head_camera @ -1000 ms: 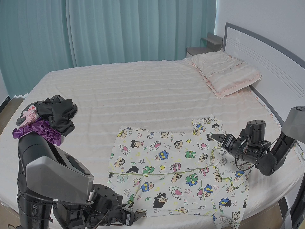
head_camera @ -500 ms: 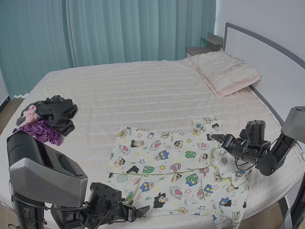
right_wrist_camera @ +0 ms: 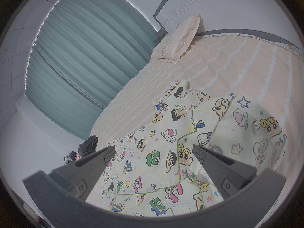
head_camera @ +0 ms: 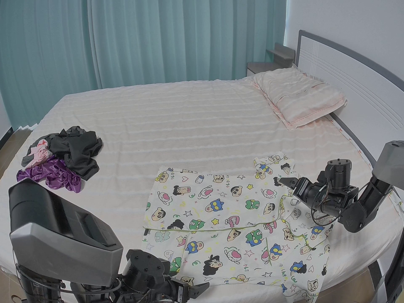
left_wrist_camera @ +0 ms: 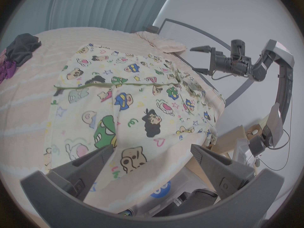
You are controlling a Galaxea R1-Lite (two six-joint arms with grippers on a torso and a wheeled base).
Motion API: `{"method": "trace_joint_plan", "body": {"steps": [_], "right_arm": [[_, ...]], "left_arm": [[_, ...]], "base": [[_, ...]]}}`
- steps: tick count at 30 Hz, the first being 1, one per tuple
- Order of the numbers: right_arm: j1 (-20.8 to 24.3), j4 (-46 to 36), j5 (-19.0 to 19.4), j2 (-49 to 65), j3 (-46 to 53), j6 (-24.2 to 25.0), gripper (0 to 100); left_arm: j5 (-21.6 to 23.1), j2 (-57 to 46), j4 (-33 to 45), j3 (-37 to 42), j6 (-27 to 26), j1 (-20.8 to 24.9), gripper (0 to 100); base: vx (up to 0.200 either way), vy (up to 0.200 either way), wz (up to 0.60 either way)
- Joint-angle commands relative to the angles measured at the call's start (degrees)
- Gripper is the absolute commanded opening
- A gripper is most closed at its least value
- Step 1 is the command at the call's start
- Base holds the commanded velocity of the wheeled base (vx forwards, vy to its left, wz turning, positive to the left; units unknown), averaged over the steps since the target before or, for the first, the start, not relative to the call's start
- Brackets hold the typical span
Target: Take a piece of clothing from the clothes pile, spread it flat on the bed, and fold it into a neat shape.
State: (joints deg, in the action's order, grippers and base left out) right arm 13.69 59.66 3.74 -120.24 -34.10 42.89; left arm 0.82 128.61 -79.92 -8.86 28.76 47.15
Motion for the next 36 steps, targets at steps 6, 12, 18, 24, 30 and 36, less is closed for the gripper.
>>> {"method": "trace_joint_plan", "body": {"steps": [6, 12, 18, 24, 30, 36], "right_arm": [[0.02, 0.02, 0.04, 0.0, 0.0, 0.0, 100], [0.02, 0.02, 0.04, -0.09, 0.0, 0.0, 100], [0.02, 0.02, 0.04, -0.17, 0.0, 0.0, 100], [0.02, 0.02, 0.04, -0.17, 0.0, 0.0, 100], [0.02, 0.02, -0.05, -0.17, 0.0, 0.0, 100], [0.02, 0.02, 0.04, -0.17, 0.0, 0.0, 100]], "left_arm": [[0.5, 2.61, -0.06, 0.43, 2.0, 1.1, 100], [2.61, 3.75, -0.06, -0.01, 4.11, 1.01, 100], [2.61, 4.54, -0.06, -0.19, 4.2, 1.19, 100], [2.61, -1.96, -0.06, 1.3, 6.49, 1.01, 100], [2.79, -6.62, -0.06, 2.36, 7.72, 0.57, 100], [2.79, -12.07, -0.06, 4.73, 13.52, -0.92, 100]], "base": [[0.0, 0.0, 0.0], [0.0, 0.0, 0.0], [0.0, 0.0, 0.0], [0.0, 0.0, 0.0], [0.0, 0.0, 0.0], [0.0, 0.0, 0.0]]}}
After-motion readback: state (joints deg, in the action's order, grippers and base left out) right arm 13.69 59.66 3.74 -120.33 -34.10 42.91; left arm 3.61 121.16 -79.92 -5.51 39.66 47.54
